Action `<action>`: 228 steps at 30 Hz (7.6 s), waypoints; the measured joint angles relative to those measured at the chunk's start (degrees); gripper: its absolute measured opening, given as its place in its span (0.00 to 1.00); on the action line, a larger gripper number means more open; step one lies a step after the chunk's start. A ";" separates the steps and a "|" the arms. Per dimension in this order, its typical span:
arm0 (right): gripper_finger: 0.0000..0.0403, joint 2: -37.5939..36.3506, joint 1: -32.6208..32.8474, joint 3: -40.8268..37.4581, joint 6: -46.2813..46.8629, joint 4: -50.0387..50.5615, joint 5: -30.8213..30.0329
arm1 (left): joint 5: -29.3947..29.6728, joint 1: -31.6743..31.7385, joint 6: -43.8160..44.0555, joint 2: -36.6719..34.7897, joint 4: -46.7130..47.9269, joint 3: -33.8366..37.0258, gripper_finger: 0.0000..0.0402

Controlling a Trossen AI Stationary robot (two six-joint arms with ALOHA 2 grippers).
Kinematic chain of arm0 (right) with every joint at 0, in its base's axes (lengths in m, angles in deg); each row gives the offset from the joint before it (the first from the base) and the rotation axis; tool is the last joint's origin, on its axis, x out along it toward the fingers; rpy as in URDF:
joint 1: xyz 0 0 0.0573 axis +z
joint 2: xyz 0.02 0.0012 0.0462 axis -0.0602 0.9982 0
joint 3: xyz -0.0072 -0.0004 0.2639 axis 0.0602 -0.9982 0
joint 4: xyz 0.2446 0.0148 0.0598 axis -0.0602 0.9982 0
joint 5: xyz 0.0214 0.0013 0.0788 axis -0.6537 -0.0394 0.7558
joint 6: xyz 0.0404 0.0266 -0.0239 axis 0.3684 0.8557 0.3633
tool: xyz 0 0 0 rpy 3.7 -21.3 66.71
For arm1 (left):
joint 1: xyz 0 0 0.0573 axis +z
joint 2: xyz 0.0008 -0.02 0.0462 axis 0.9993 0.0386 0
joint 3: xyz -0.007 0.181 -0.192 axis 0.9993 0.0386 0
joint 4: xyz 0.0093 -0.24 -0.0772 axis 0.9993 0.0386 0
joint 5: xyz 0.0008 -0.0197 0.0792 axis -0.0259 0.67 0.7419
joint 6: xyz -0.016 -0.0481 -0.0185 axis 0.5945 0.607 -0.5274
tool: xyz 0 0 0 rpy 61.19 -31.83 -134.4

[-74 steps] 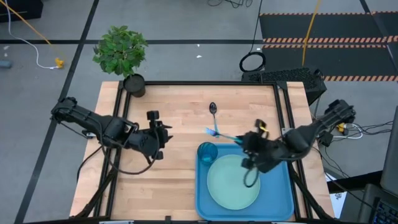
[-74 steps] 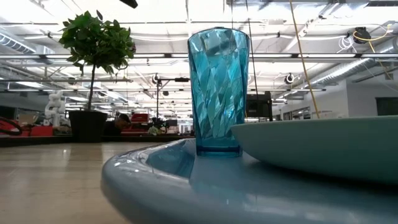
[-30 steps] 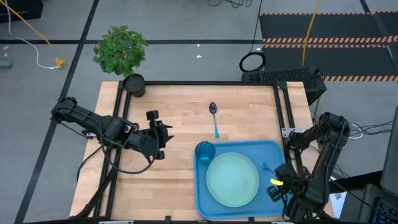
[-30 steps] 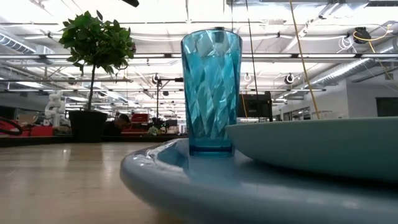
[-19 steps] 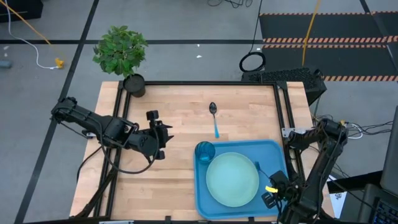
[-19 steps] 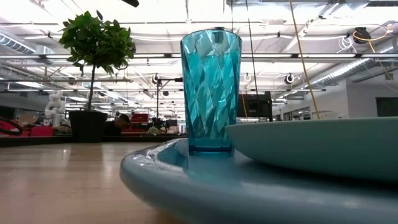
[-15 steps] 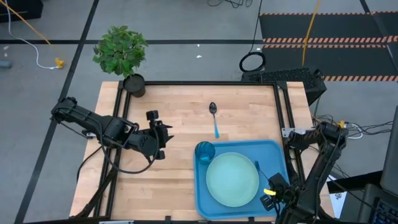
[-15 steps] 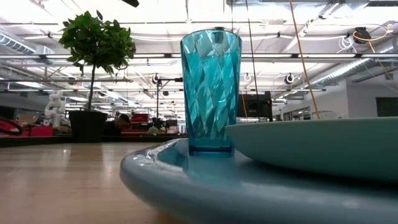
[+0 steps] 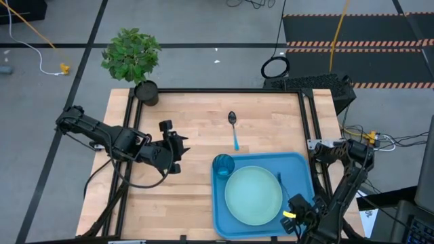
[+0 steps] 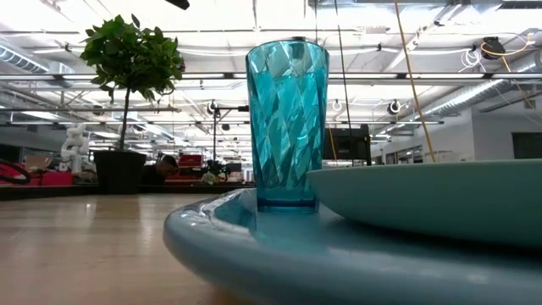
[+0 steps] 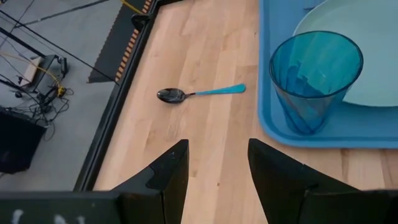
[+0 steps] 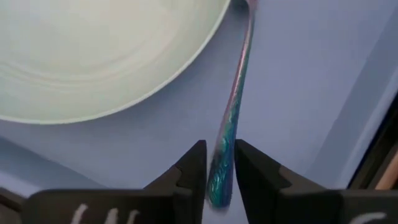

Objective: Pick and place plate/cup/fork/spoon on tray
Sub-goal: Put the fork into the food tray, then put the spoon into the food tray

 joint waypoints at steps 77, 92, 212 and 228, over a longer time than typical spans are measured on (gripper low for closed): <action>0.39 -3.23 -71.65 -27.85 -73.09 -75.02 -9.40 | -5.22 18.75 -0.97 0.00 -8.92 9.29 0.42; 0.37 1.97 -71.73 -27.85 -78.88 -78.30 -14.49 | -5.22 18.75 -1.85 0.00 -11.54 9.29 0.42; 0.03 -14.80 -3.43 -28.11 6.69 -14.95 2.98 | -7.59 10.51 1.43 -0.02 -15.09 9.29 0.42; 0.03 -14.75 -4.17 -30.85 6.22 -21.24 3.10 | -7.61 10.51 1.51 -0.02 -14.98 9.29 0.42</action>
